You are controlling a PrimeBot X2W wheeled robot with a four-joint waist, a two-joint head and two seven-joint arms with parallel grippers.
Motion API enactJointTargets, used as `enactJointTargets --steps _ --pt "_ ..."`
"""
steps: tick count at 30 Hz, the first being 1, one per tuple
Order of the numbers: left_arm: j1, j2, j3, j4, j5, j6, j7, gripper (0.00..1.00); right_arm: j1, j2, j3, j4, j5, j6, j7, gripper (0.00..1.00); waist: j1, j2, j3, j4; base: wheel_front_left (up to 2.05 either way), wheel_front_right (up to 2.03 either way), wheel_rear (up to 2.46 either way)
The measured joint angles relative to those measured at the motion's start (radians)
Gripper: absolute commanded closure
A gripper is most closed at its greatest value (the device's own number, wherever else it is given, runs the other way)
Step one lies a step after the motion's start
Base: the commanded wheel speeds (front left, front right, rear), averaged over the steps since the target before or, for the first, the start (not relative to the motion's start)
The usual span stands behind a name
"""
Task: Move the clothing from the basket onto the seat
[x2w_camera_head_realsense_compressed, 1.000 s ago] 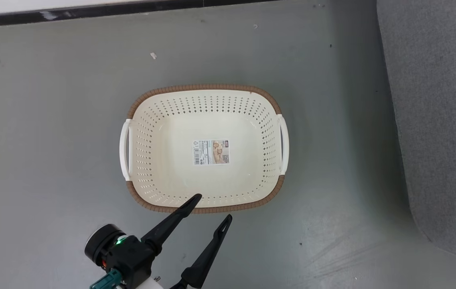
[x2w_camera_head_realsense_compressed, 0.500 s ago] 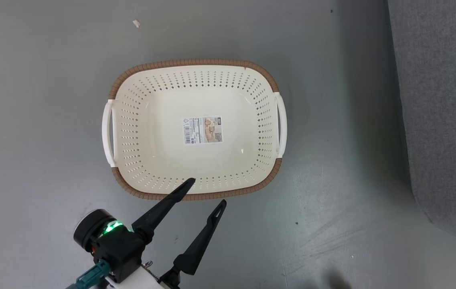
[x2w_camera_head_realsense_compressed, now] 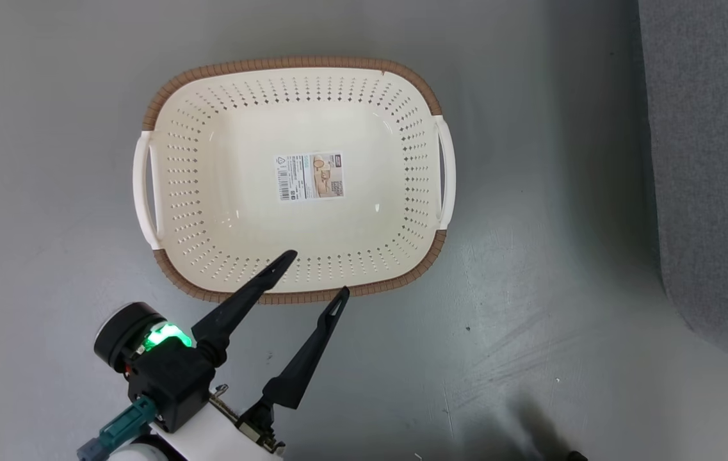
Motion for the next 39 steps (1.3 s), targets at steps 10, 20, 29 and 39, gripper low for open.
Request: enactJointTargets --steps 10,20,29,39 --pt "-0.037 0.007 0.018 0.001 0.009 0.000 -0.003 0.00 -0.002 0.049 -0.022 0.071 -0.009 0.000 -0.040 0.13 0.0000 0.0000 0.030 -0.024 0.00 0.00 0.00" --pt "-0.069 -0.008 0.017 0.028 0.006 -0.004 -0.029 0.00 0.034 0.068 0.036 0.143 -0.019 0.000 -0.121 0.00 0.0000 0.0000 0.003 -0.028 0.00 0.00 0.00" --pt "-0.091 -0.037 0.016 0.072 -0.004 -0.009 -0.066 0.00 0.124 0.081 0.095 0.207 -0.005 0.000 -0.188 0.00 0.0000 0.0000 -0.040 -0.033 0.00 0.00 0.00" --pt "-0.104 -0.062 0.015 0.147 -0.022 -0.012 -0.117 0.00 0.244 0.098 0.153 0.231 0.063 0.000 -0.225 0.00 0.0000 0.0000 -0.110 -0.038 0.00 0.00 0.00"
